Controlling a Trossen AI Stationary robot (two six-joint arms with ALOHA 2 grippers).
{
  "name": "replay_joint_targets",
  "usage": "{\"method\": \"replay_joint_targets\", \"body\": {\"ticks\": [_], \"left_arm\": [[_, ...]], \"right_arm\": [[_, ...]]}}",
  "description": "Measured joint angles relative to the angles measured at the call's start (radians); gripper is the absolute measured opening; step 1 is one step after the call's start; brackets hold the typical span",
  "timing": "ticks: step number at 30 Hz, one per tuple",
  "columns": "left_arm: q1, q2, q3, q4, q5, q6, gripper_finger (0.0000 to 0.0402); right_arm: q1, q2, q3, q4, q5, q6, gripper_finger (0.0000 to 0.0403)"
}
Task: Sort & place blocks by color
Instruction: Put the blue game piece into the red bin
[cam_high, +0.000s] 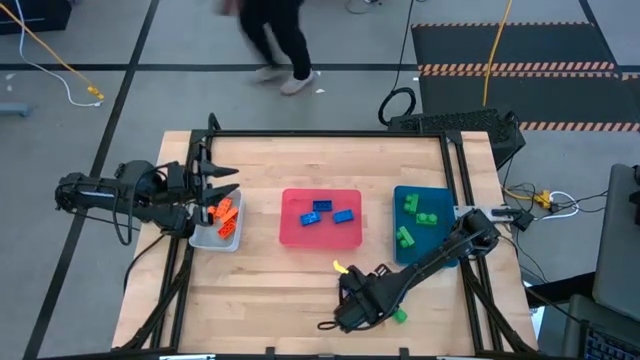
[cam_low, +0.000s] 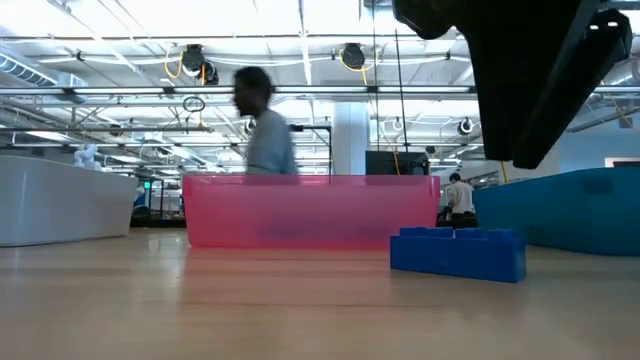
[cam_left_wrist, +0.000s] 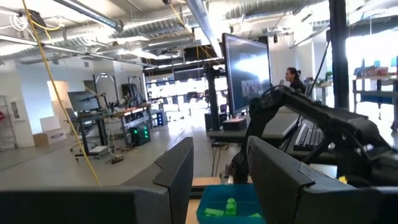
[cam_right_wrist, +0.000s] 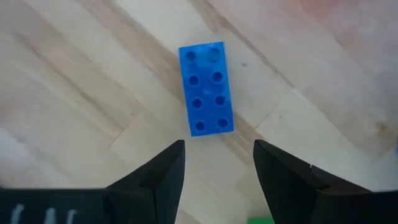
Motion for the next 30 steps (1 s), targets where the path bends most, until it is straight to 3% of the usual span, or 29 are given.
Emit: {"method": "replay_joint_targets", "body": {"ticks": [6,17,30], "left_arm": [[0.0,0.036,0.0,0.043,0.0,-0.02,0.0152],[0.0,0.047,0.0,0.052,0.0,-0.004,0.0152],[0.0,0.047,0.0,0.065,0.0,-0.003,0.0152]], "right_arm": [[0.001,0.0,-0.055,0.055,0.041,-0.016,0.0185],[-0.014,-0.003,-0.214,0.336,0.041,-0.08,0.0185],[-0.018,-0.006,-0.282,0.354,0.042,-0.088,0.0181]]}}
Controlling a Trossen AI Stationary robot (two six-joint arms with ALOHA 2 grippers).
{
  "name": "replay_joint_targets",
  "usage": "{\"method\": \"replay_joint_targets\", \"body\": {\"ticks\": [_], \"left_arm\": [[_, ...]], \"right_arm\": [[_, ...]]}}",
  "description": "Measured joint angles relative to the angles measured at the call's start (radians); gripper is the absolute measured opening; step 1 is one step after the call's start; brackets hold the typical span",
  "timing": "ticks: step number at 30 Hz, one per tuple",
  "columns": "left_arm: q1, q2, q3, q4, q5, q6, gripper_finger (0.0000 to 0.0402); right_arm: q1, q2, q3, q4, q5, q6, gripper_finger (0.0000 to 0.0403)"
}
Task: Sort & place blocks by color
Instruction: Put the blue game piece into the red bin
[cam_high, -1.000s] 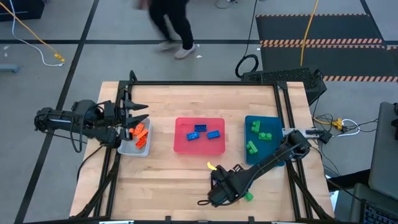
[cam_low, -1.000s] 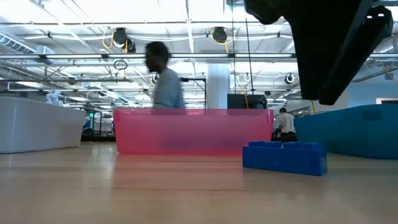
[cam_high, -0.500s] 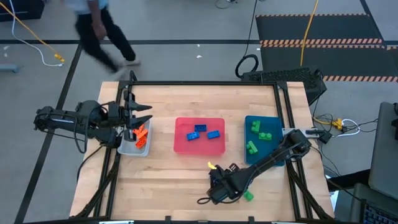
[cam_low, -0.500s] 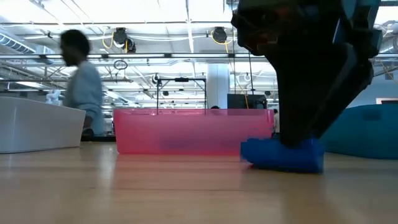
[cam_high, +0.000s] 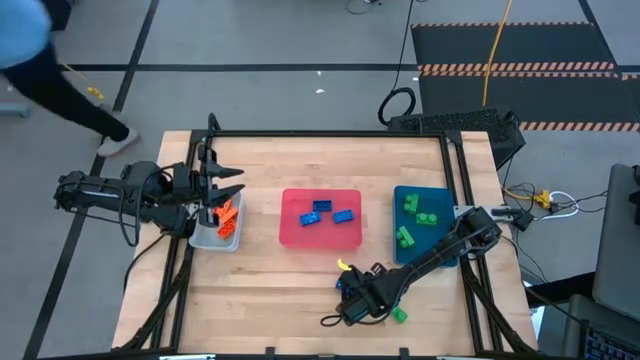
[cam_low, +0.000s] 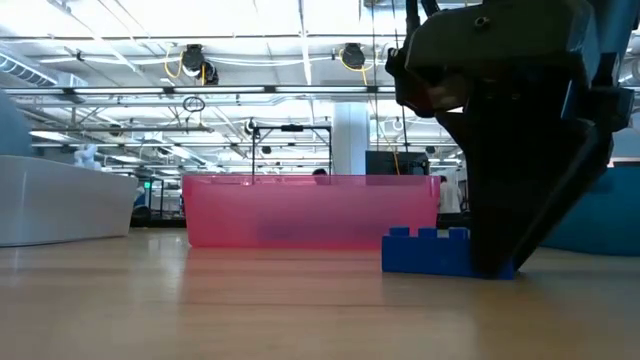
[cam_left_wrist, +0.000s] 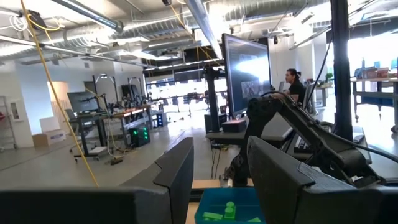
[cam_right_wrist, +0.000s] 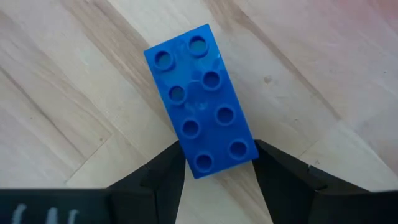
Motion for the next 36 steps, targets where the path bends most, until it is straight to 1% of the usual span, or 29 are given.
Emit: {"method": "replay_joint_targets", "body": {"ticks": [8,15,24,28,36], "left_arm": [[0.0,0.0,0.0,-0.001,0.0,0.007,0.0152],[0.0,0.0,0.0,-0.001,0.0,0.008,0.0152],[0.0,0.016,0.0,-0.001,0.0,0.012,0.0152],[0.0,0.02,-0.001,0.0,0.0,0.015,0.0152],[0.0,0.019,-0.001,0.003,0.0,0.017,0.0152]], "right_arm": [[-0.001,0.001,-0.001,-0.006,0.004,0.01,0.0145],[-0.007,0.002,-0.001,-0.006,0.003,0.011,0.0144],[-0.009,-0.002,-0.004,0.039,0.005,-0.011,0.0143],[-0.007,-0.013,0.002,0.041,0.072,-0.023,0.0143],[-0.004,-0.103,0.008,0.073,0.188,-0.066,0.0143]]}}
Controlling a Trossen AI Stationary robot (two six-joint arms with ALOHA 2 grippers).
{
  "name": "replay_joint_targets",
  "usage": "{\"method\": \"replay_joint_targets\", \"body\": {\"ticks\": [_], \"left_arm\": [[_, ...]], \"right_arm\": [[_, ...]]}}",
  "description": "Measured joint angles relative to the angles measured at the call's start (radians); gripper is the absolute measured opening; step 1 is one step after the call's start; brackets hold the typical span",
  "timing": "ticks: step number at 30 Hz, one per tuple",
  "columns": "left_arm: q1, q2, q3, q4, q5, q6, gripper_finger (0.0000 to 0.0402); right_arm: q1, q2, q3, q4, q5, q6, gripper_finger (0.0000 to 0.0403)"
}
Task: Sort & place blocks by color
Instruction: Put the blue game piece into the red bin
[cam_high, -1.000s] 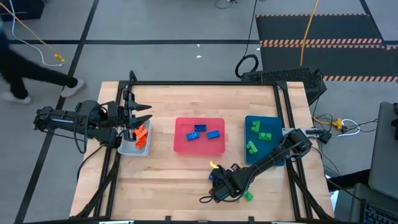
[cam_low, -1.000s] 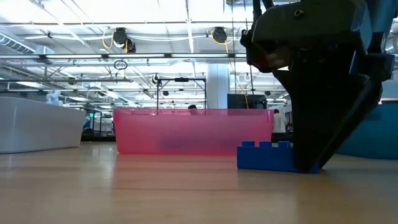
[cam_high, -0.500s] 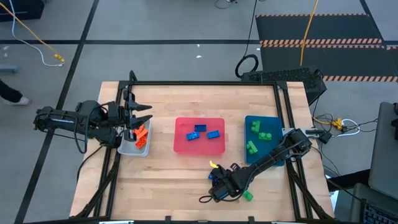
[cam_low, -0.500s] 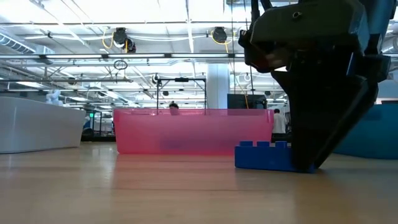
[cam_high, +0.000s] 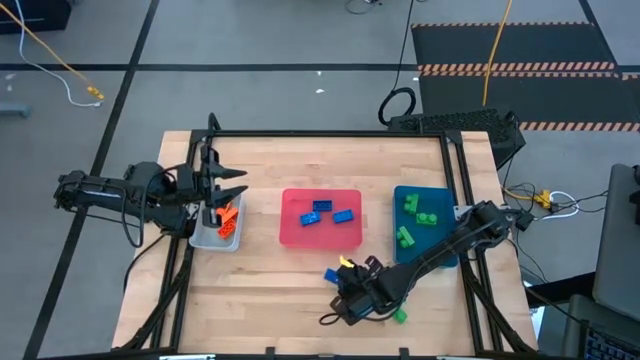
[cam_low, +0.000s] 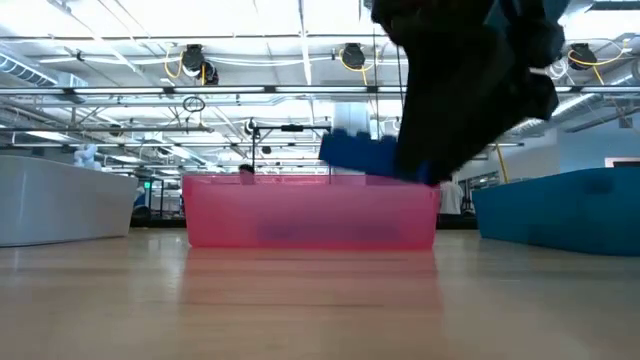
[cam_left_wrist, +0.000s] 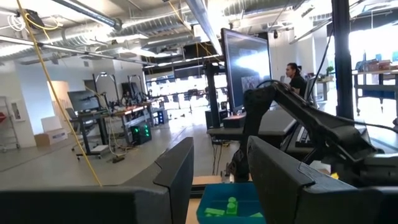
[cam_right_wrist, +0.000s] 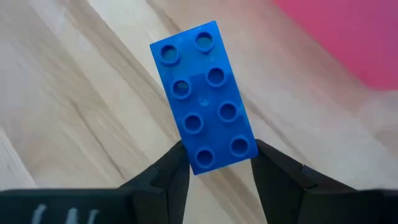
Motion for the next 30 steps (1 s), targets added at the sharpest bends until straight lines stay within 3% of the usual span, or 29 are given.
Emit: {"method": "replay_joint_targets", "body": {"ticks": [7,20,30], "left_arm": [[0.0,0.0,0.0,0.0,0.0,0.0,0.0152],[0.0,0.0,0.0,0.0,0.0,0.0,0.0152],[0.0,0.0,0.0,0.0,0.0,0.0,0.0152]], "right_arm": [[0.0,-0.054,0.001,0.005,0.078,-0.03,0.0143],[-0.009,-0.066,0.001,0.004,0.124,-0.081,0.0142],[-0.114,-0.082,0.002,0.011,0.158,-0.24,0.0142]]}}
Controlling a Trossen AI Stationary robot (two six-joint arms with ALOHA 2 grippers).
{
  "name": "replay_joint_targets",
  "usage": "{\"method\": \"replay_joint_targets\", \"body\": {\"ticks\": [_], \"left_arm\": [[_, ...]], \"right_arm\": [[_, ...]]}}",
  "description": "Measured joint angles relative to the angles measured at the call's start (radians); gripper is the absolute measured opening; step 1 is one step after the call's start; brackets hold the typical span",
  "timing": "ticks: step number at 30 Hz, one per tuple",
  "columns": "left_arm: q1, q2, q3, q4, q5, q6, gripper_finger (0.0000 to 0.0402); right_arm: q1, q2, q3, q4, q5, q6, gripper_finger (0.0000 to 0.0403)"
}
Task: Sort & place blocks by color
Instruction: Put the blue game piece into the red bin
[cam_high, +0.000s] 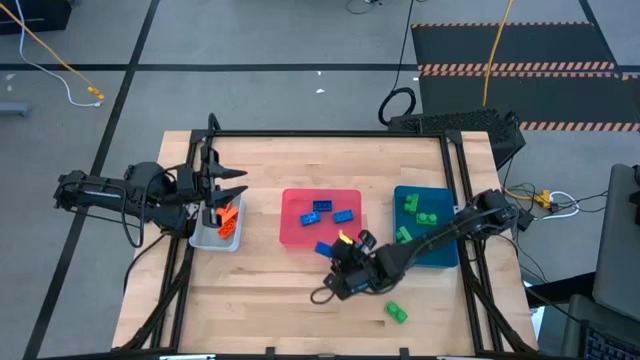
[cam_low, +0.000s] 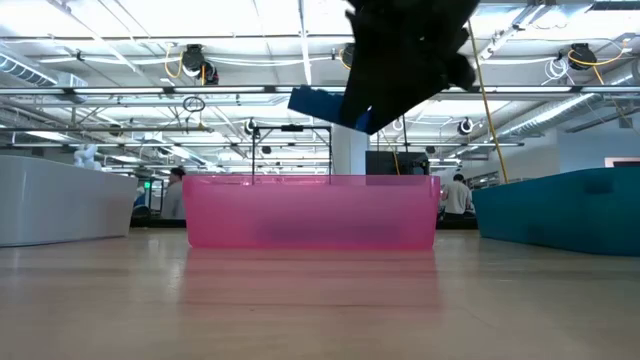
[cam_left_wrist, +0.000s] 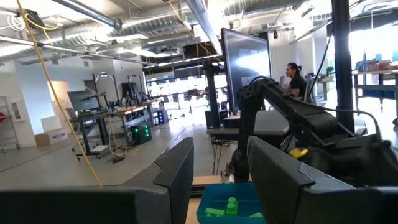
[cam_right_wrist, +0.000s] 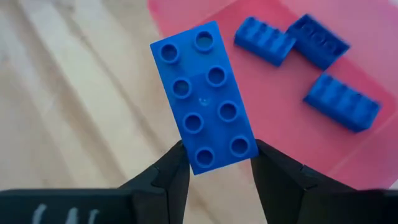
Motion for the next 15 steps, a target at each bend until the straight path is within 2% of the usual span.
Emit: {"method": "replay_joint_targets", "body": {"ticks": [8,15], "left_arm": [[0.0,0.0,0.0,0.0,0.0,0.005,0.0152],[0.0,0.0,0.0,-0.002,0.0,0.006,0.0152]], "right_arm": [[-0.114,0.0,0.0,-0.012,0.011,-0.138,0.0142],[-0.184,0.0,0.0,-0.009,-0.084,-0.188,0.0168]]}}
